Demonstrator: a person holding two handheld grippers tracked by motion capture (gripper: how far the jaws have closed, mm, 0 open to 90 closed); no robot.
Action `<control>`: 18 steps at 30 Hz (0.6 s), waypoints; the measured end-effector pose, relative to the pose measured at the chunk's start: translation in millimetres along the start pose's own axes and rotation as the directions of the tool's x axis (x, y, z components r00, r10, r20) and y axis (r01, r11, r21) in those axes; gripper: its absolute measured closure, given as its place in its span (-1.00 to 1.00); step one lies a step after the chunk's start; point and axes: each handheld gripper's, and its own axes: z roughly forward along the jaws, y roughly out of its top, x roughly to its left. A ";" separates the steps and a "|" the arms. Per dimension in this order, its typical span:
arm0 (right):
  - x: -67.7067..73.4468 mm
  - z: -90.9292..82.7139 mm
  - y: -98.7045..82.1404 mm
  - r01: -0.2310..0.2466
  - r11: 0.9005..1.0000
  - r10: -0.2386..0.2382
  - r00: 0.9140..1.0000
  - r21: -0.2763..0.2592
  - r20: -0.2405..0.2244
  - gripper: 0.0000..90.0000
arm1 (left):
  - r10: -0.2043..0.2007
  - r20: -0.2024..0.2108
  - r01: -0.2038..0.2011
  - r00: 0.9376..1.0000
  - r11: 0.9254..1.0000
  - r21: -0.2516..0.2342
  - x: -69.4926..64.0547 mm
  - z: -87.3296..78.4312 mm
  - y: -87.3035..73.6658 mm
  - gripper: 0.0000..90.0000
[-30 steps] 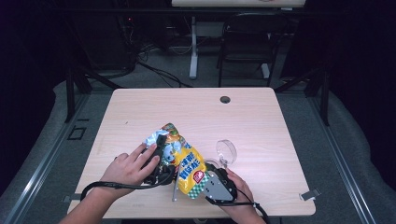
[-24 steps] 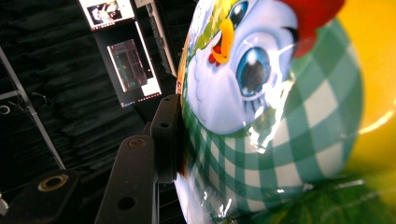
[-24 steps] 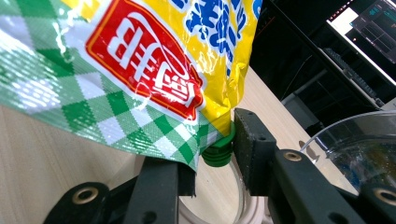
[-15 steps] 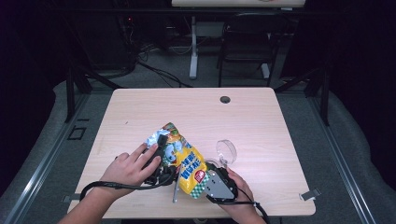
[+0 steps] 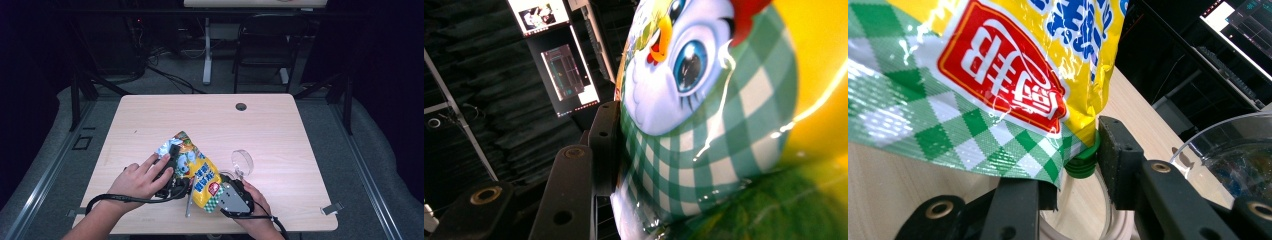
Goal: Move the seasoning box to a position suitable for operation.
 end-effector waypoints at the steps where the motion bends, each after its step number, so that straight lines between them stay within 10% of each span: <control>1: 0.0 0.2 0.1 0.001 1.000 -0.001 1.000 0.000 -0.001 0.57 | -0.001 -0.001 0.001 1.000 1.000 -0.001 0.1 -0.1 -0.1 0.39; 18: -0.4 0.7 0.6 -0.013 1.000 0.013 1.000 -0.011 -0.005 0.57 | 0.006 0.008 -0.006 1.000 1.000 0.005 2.7 -1.5 -0.7 0.39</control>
